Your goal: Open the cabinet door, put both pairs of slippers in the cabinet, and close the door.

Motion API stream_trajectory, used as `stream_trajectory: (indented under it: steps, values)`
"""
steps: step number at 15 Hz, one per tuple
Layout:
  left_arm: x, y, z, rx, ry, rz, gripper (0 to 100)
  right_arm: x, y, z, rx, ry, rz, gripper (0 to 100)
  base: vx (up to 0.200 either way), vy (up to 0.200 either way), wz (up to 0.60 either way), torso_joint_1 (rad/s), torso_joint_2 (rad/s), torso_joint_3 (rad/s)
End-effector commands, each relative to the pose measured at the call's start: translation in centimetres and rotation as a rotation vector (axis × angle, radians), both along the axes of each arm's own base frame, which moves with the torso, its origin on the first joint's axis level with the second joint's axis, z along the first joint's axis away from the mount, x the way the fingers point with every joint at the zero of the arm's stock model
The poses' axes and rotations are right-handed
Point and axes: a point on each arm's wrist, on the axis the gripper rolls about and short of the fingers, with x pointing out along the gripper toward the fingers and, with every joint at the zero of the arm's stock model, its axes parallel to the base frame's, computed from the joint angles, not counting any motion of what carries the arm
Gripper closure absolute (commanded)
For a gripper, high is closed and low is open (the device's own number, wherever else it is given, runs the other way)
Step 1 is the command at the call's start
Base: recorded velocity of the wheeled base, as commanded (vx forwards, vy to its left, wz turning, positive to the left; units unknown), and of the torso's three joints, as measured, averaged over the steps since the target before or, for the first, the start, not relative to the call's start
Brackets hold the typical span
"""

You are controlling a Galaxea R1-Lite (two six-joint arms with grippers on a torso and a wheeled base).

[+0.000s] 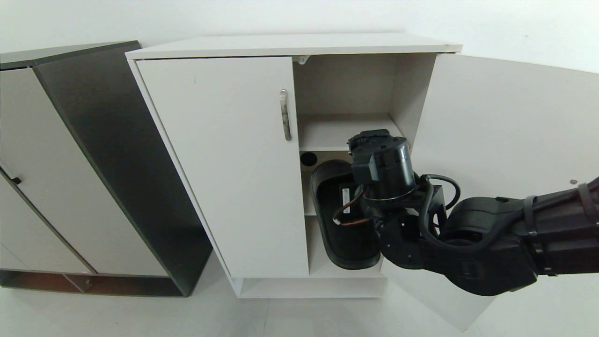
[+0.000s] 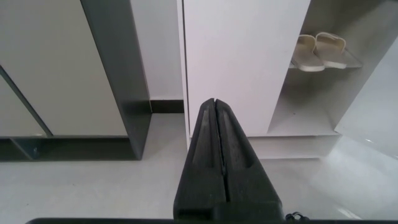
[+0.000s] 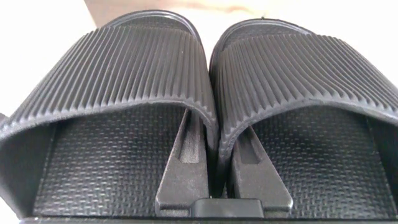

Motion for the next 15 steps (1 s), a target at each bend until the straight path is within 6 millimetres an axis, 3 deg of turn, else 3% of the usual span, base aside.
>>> stream_trajectory:
  steps: [1, 10, 15]
  values:
    - [0.01, 0.00, 0.01, 0.000, 0.001, 0.000, 100, 0.28, 0.28, 0.98, 0.006, -0.025, 0.002, 100, 0.000, 0.000, 0.00, 0.000, 0.00, 0.000]
    - [0.00, 0.00, 0.00, 0.003, 0.000, -0.001, 100, 0.90, -0.14, 1.64, -0.013, -0.045, -0.032, 100, 0.000, 0.000, 0.00, 0.000, 0.00, 0.000]
    - [0.01, -0.01, 0.01, 0.005, 0.001, -0.003, 100, 1.18, -0.36, 1.78, -0.014, -0.049, -0.038, 100, 0.200, 0.000, 0.00, -0.005, 0.01, 0.003]
